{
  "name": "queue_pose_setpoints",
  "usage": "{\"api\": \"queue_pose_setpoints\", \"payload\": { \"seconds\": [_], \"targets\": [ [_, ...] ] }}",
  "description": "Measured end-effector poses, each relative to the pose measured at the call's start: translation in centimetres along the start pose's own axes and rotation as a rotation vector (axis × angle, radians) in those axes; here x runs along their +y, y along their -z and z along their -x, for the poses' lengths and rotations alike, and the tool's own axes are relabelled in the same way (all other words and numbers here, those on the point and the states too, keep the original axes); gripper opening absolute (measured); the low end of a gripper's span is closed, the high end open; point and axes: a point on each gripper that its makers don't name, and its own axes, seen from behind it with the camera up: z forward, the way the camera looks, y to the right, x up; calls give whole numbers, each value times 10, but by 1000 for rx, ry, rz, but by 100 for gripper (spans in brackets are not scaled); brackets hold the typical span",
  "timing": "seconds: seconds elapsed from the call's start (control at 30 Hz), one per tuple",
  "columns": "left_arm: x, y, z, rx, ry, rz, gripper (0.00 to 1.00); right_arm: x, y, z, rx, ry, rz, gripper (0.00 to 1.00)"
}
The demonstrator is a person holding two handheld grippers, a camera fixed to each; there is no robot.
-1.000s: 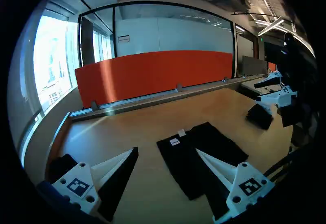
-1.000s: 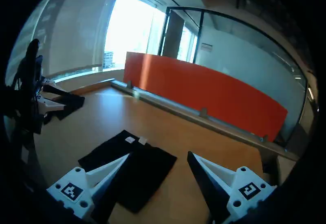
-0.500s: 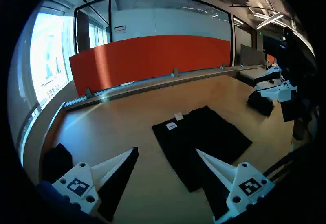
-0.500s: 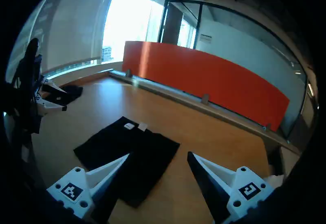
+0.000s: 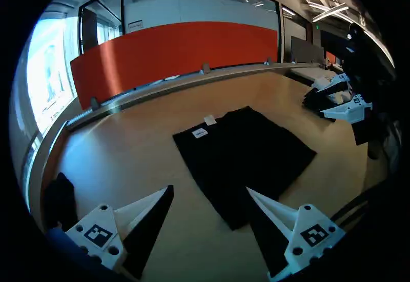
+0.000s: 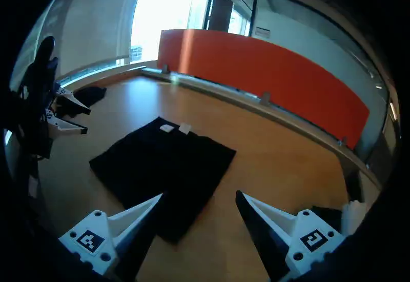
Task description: Fold towel
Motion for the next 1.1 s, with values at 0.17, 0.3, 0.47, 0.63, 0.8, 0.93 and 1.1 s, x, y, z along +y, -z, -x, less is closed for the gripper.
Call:
{"api": "queue_pose_setpoints", "payload": {
  "seconds": [0.17, 0.3, 0.47, 0.63, 0.8, 0.93, 1.1],
  "targets": [
    [10, -10, 20, -39, -5, 28, 93, -9, -7, 24, -36, 7, -17, 100],
    [18, -17, 34, -70, -6, 50, 93, -17, -13, 42, -68, 14, -39, 100],
    [26, -24, 50, -105, -2, 77, 93, -28, -18, 62, -104, 19, -67, 100],
    [34, -30, 63, -139, 6, 104, 93, -38, -24, 77, -134, 20, -95, 98],
    [38, -34, 72, -167, 16, 120, 93, -42, -28, 87, -156, 11, -112, 94],
    [41, -36, 78, -192, 25, 127, 93, -45, -30, 94, -171, 4, -126, 85],
    [44, -38, 84, -218, 26, 136, 90, -48, -29, 101, -190, -1, -150, 71]
  ]
}}
